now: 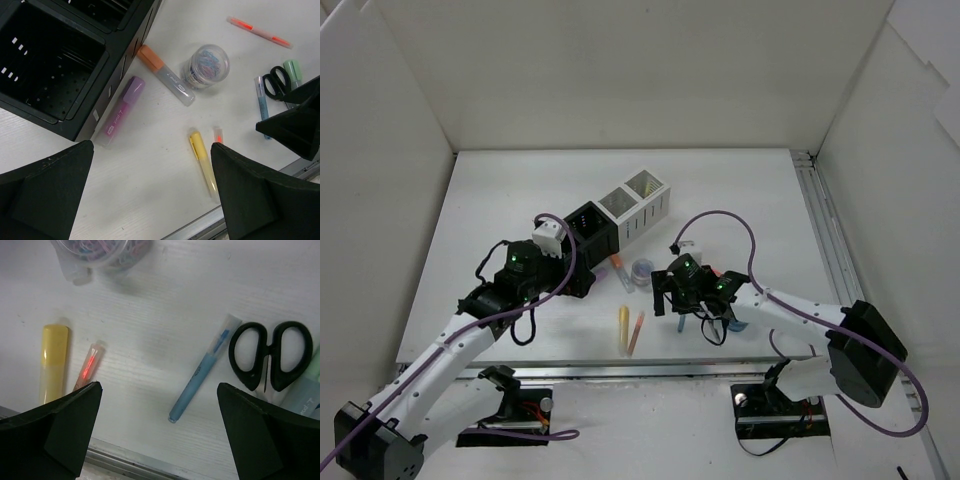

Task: Sort the stationery into containers
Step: Pick up the pen from the center of the board, then place the pen in the storage box.

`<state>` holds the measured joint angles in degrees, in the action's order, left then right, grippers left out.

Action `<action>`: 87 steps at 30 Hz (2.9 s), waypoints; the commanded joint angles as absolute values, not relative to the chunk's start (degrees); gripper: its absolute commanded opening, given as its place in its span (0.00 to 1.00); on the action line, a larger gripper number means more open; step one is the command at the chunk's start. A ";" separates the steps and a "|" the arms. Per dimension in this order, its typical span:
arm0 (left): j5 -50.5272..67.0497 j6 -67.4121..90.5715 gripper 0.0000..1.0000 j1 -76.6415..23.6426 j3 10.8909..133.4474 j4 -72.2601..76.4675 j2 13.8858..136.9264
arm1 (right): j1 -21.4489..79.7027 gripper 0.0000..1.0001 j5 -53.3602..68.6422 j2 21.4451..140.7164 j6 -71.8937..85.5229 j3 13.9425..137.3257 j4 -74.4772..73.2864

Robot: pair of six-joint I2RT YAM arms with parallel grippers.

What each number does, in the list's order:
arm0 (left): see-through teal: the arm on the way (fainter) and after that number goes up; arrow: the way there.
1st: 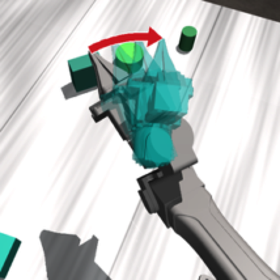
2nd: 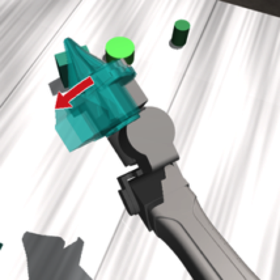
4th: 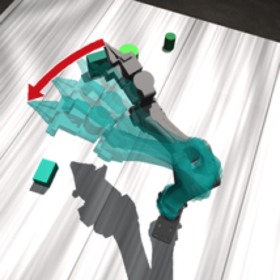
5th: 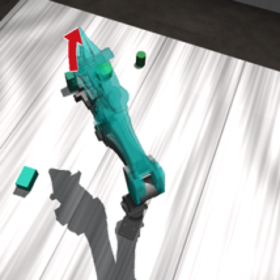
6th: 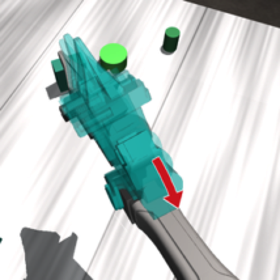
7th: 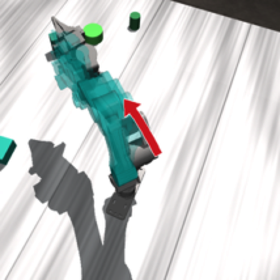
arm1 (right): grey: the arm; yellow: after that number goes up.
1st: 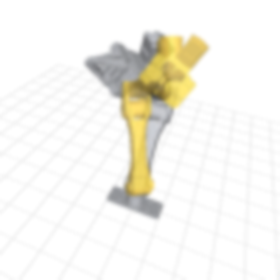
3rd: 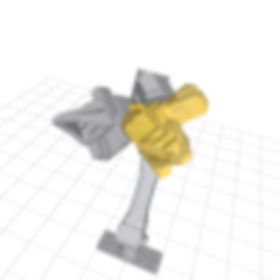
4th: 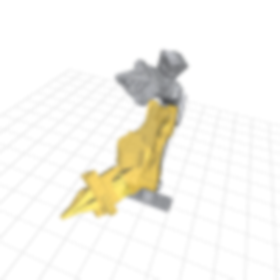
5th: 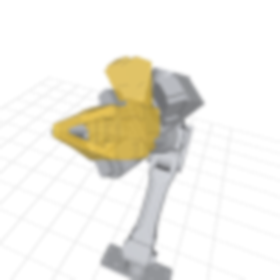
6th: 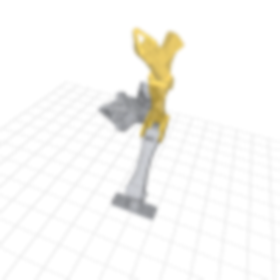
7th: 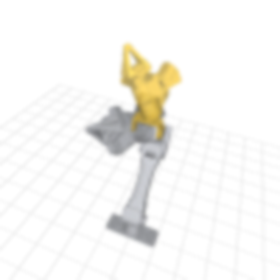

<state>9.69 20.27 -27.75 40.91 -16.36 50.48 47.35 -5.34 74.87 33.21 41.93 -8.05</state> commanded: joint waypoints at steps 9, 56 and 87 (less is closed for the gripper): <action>9.41 20.92 1.00 -28.04 42.54 -13.36 51.33 | 47.38 0.97 -8.17 83.93 40.69 41.83 -8.44; 14.68 15.82 0.99 -29.09 47.72 -15.55 55.72 | 25.66 0.00 21.71 112.30 -5.46 82.52 62.82; 7.56 17.67 0.99 -47.63 52.56 -12.57 73.12 | 25.31 0.98 -1.47 82.73 9.39 47.04 68.57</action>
<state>9.65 17.17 -45.21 48.73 -16.56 71.20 25.54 9.80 91.37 4.75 51.48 64.47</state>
